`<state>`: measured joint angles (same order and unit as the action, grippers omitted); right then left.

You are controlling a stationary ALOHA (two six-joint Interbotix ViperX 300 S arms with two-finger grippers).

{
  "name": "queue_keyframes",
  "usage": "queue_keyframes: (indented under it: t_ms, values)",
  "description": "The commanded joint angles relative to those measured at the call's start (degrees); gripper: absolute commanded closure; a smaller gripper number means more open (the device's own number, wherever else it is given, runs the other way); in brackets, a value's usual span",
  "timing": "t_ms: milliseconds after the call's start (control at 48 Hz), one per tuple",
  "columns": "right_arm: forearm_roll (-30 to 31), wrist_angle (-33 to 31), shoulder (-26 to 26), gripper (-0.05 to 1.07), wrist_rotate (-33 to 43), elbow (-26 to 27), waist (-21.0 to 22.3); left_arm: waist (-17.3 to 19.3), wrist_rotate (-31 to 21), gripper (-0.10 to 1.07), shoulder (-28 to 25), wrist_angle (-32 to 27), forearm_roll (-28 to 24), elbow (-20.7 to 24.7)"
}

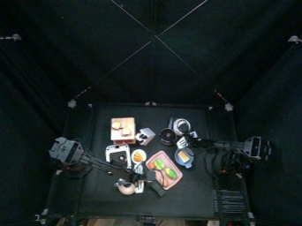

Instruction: Hand over white sushi piece

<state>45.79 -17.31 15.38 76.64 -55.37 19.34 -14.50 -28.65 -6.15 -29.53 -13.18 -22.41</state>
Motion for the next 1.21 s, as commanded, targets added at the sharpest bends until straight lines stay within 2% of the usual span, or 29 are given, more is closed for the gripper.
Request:
queue_keyframes:
  t_ms: [0,250,438,562,812,1188]
  values:
    - [0.1,0.4,2.3,0.02,-0.1,1.8,-1.4,1.7,0.1,0.39,4.4,2.7,-1.5,-1.3]
    - [3.7,4.0,6.8,0.02,-0.1,4.0,-6.2,7.5,0.4,0.39,12.7,14.2,-4.6,-10.0]
    - [9.3,14.1,8.6,0.02,-0.1,5.4,-6.9,13.4,0.7,0.39,18.3,22.3,-6.2,-16.7]
    - [11.1,19.8,8.3,0.02,-0.1,6.7,-6.9,15.9,0.6,0.4,21.4,28.1,-8.3,-20.4]
    - [13.0,27.6,5.6,0.02,-0.2,9.8,-7.2,16.5,0.6,0.4,24.5,39.7,-8.7,-26.4]
    - [15.1,31.3,-2.5,0.02,-0.3,16.1,-7.6,16.7,0.5,0.4,24.3,41.1,-8.6,-26.7]
